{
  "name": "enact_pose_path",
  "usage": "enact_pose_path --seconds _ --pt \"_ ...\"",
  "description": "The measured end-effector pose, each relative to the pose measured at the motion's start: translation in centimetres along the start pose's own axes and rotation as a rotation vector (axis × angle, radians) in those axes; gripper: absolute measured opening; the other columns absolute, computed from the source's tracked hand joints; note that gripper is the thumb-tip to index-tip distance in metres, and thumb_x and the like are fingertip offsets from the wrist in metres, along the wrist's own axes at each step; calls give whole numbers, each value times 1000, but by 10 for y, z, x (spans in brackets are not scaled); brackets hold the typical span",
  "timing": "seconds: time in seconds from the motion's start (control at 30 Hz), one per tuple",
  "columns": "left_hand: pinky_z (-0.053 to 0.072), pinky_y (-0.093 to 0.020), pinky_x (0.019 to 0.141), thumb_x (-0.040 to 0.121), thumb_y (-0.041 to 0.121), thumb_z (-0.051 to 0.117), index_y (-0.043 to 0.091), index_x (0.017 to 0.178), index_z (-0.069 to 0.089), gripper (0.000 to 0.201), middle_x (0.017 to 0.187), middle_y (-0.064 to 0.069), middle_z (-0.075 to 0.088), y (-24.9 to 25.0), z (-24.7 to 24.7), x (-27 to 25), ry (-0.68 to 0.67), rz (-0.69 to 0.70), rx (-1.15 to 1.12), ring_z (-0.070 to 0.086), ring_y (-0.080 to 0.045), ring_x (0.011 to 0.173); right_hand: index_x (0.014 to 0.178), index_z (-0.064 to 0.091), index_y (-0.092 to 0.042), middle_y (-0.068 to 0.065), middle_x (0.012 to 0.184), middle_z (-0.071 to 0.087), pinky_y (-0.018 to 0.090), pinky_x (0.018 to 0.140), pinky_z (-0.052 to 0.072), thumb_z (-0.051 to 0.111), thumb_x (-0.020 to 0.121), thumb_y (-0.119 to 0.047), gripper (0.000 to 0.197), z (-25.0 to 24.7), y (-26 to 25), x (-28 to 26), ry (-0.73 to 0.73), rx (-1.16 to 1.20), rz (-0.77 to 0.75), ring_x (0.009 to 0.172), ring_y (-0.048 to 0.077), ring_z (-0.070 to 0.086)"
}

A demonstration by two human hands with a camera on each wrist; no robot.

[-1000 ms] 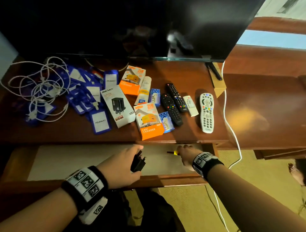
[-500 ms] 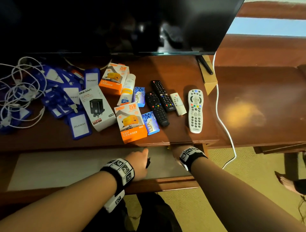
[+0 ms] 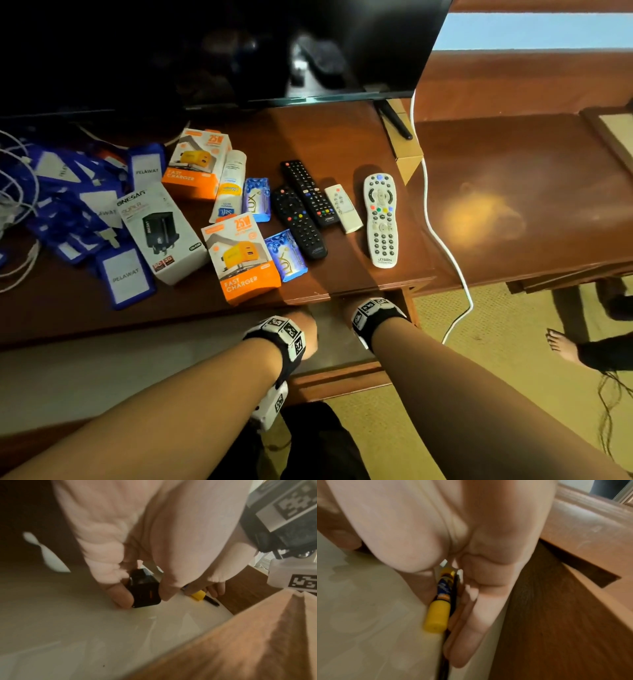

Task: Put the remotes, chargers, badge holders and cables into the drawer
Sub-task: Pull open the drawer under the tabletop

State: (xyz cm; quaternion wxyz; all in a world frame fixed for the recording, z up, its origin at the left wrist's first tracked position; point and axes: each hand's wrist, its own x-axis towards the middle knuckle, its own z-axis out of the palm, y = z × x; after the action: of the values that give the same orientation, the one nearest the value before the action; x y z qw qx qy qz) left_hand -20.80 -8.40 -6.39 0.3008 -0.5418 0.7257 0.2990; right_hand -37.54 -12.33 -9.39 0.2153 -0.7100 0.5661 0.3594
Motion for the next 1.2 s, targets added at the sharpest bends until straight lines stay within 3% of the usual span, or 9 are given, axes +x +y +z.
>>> enact_pose_path --seconds 0.17,0.3,0.43,0.6,0.7,0.77,0.9,1.03,1.2 --pt "52 -46 101 105 47 42 8 136 57 52 134 -16 63 13 -14 -9 42 4 -30 63 -38 119 146 51 -18 9 158 42 56 108 44 58 93 -15 54 -18 3 -26 -19 15 -16 141 38 44" --pt "48 -40 100 110 42 37 5 136 57 50 131 -17 64 19 -27 -10 61 50 -83 62 -36 118 133 60 -9 15 138 60 51 101 51 48 100 -15 35 -21 -9 -46 -30 60 -7 125 37 57" --pt "49 -47 106 109 27 41 5 137 56 38 132 -15 62 19 -33 -14 -47 -2 -144 61 -37 121 149 27 11 31 143 48 53 98 53 47 96 -14 62 -14 -22 -70 -26 185 71 125 44 55" --pt "48 -39 102 108 36 43 8 134 59 42 132 -15 64 21 -38 -19 -8 42 -173 62 -35 120 156 20 2 22 156 39 46 111 43 43 104 -22 62 -40 -17 -97 -74 435 211 140 37 45" --pt "47 -38 103 106 43 45 6 141 52 52 138 -16 60 18 -34 -25 25 28 -114 61 -35 124 159 27 -30 4 166 26 44 115 37 48 100 -44 65 -44 -7 -97 -26 515 117 147 30 37" --pt "47 -38 104 105 44 46 2 148 42 60 143 -16 57 17 -30 -30 12 11 -58 59 -34 127 158 19 -47 -2 170 14 48 115 38 57 92 -30 78 -42 -2 -87 -70 460 73 150 32 32" --pt "47 -38 106 105 46 43 7 146 49 57 145 -15 56 15 -26 -29 -36 -3 -41 58 -33 129 155 35 -32 5 163 34 48 111 44 61 87 -16 74 -44 1 -70 -90 335 92 141 36 43" --pt "43 -36 109 110 39 36 4 147 48 52 148 -16 53 18 -30 -32 -13 -5 -77 55 -33 133 155 33 -40 1 167 27 50 115 39 61 87 -34 73 -42 5 -53 -73 281 94 147 35 36" --pt "40 -34 109 112 35 35 3 143 52 48 145 -17 56 23 -39 -28 20 4 -158 54 -34 133 157 31 -17 12 164 31 46 115 37 58 93 -19 69 -58 6 -53 -89 285 149 144 35 39"
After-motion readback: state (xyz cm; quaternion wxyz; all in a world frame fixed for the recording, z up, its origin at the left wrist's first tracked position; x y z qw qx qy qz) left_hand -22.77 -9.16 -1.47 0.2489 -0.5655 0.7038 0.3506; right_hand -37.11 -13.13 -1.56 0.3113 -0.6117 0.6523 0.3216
